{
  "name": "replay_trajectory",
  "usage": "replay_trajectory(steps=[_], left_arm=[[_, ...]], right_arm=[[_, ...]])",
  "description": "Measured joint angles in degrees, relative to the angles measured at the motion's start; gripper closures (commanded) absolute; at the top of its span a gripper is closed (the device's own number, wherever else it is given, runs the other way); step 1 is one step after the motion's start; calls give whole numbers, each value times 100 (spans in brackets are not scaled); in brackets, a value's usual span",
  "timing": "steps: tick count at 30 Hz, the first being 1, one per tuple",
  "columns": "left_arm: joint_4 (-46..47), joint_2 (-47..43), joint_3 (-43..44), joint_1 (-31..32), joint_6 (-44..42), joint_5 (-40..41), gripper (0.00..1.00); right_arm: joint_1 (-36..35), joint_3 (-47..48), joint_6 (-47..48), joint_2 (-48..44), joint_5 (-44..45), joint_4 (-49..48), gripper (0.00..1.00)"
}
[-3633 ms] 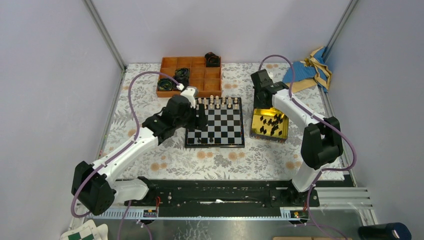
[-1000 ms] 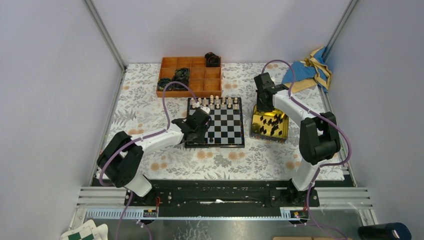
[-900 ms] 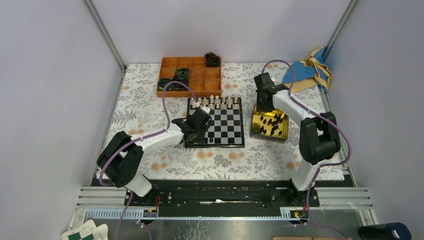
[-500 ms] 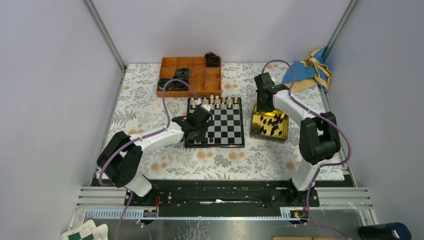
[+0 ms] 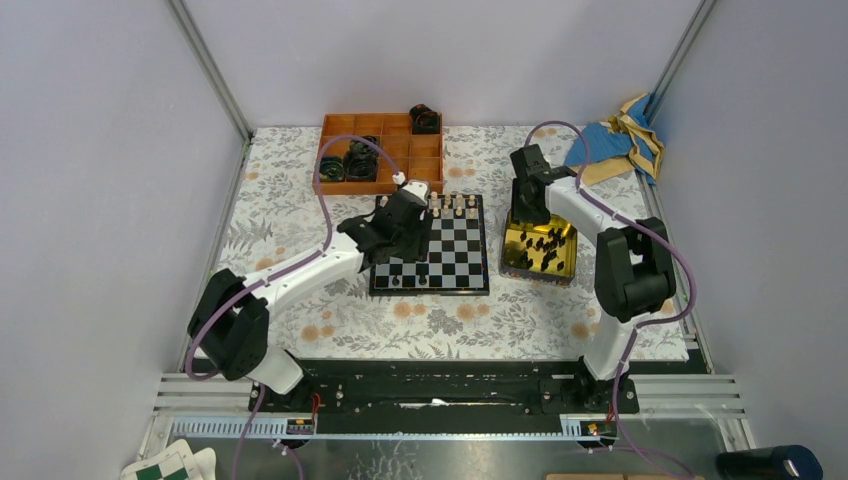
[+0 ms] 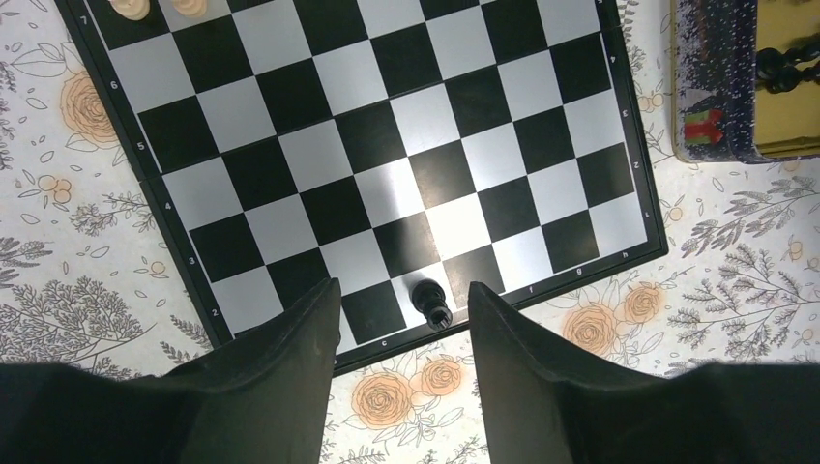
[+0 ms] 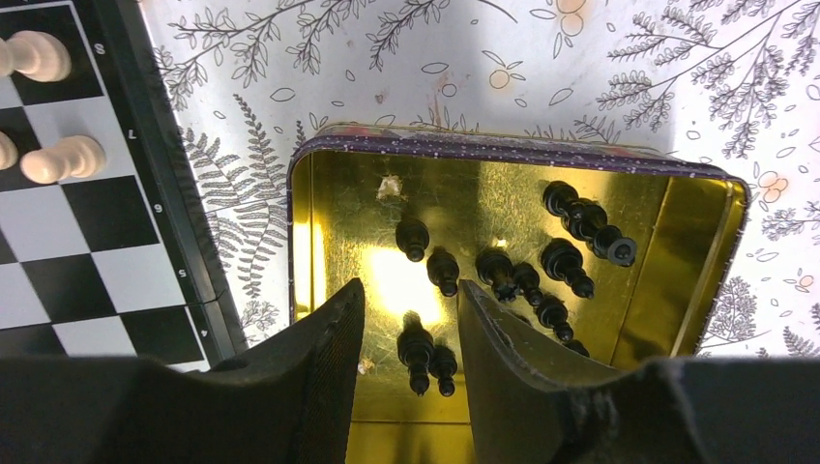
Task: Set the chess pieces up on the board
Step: Pick up the chess piece from the storage box.
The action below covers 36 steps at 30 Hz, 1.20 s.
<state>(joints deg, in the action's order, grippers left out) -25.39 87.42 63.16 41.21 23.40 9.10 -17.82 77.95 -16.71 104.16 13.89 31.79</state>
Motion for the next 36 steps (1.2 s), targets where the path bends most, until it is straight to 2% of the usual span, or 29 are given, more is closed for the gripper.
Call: replay_trajectory(steps=[10, 17, 27, 32, 36], left_arm=[[-42, -389, 4, 0, 4, 138, 40], [-44, -562, 4, 0, 4, 225, 40], [-50, -673, -39, 0, 4, 299, 39], [-50, -673, -42, 0, 2, 304, 39], [-50, -673, -59, 0, 2, 308, 39]], right_arm=[[24, 0, -13, 393, -140, -11, 58], [37, 0, -72, 509, -166, -107, 67], [70, 0, -116, 614, -267, -168, 69], [96, -2, -120, 658, -291, -199, 75], [127, -20, -122, 662, -297, -245, 84]])
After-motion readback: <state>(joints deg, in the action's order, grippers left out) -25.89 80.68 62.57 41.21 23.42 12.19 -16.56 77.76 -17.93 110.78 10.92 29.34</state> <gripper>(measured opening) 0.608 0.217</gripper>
